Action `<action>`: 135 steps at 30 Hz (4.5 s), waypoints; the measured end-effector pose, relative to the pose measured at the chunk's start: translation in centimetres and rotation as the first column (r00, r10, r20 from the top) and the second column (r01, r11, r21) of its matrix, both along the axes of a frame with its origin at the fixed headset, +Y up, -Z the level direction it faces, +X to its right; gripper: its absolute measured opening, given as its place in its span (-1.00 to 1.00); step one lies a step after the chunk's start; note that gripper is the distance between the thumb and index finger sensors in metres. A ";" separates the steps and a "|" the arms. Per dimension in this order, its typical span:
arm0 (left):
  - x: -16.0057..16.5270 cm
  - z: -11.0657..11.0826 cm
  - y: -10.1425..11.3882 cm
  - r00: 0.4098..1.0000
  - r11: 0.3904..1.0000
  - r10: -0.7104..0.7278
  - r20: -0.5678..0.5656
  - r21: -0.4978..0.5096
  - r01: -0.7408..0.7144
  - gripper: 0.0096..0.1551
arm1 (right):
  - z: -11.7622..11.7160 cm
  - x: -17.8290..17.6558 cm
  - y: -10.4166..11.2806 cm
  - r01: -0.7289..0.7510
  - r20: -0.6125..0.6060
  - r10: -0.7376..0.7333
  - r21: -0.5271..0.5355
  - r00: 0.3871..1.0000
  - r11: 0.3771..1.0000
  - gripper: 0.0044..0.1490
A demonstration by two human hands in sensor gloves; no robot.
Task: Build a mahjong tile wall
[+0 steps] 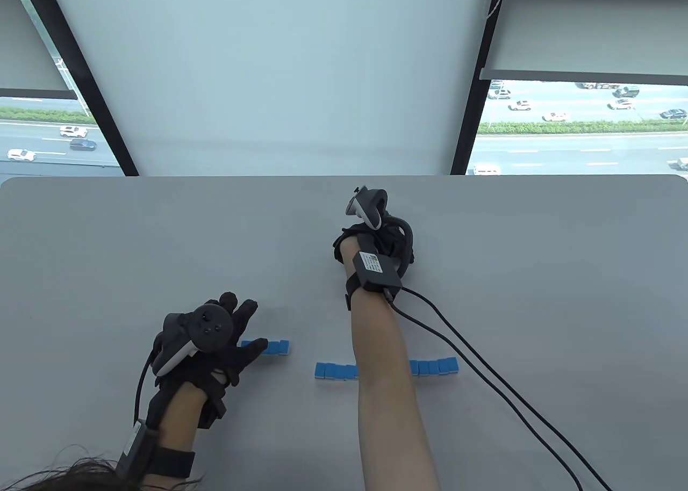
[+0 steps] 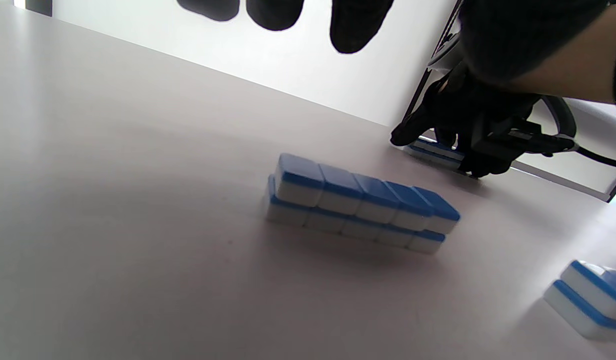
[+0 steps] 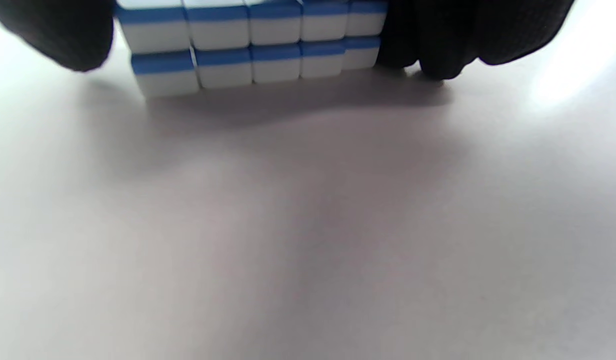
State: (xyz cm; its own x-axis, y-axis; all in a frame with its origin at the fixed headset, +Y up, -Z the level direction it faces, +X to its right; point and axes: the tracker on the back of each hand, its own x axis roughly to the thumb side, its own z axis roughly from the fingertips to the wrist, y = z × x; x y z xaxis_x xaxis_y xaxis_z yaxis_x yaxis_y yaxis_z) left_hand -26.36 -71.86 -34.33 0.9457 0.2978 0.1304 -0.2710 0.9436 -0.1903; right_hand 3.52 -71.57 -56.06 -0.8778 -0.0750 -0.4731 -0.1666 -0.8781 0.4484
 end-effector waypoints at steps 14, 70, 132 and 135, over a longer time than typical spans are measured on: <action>-0.2 0.0 0.1 1.000 1.000 0.003 -0.006 -0.002 -0.003 -0.01 | 2.4 3.1 3.7 0.325 -0.024 -0.324 0.040 0.946 0.945 0.38; 1.6 -0.3 -0.4 0.997 0.999 0.023 0.069 -0.034 -0.021 -0.01 | 23.1 8.0 -4.3 0.050 0.003 -0.051 0.041 0.999 0.998 0.41; -1.0 0.0 -0.7 0.998 0.999 -0.043 -0.054 0.002 0.043 -0.02 | 3.5 11.2 -3.9 0.051 -0.586 0.013 0.093 0.810 0.994 0.53; -1.1 0.0 -0.6 0.997 0.999 -0.048 -0.059 -0.002 0.048 -0.02 | 3.1 9.9 -3.6 0.071 -0.629 0.008 0.102 0.777 0.992 0.54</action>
State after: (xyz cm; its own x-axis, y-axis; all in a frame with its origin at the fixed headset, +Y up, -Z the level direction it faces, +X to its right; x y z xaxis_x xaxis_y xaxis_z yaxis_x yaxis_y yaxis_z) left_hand -27.42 -72.49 -34.29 0.9651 0.2515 0.0735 -0.2358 0.9559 -0.1753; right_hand 13.38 -75.20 -53.00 -0.9834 -0.0232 0.1799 0.0880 -0.9283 0.3612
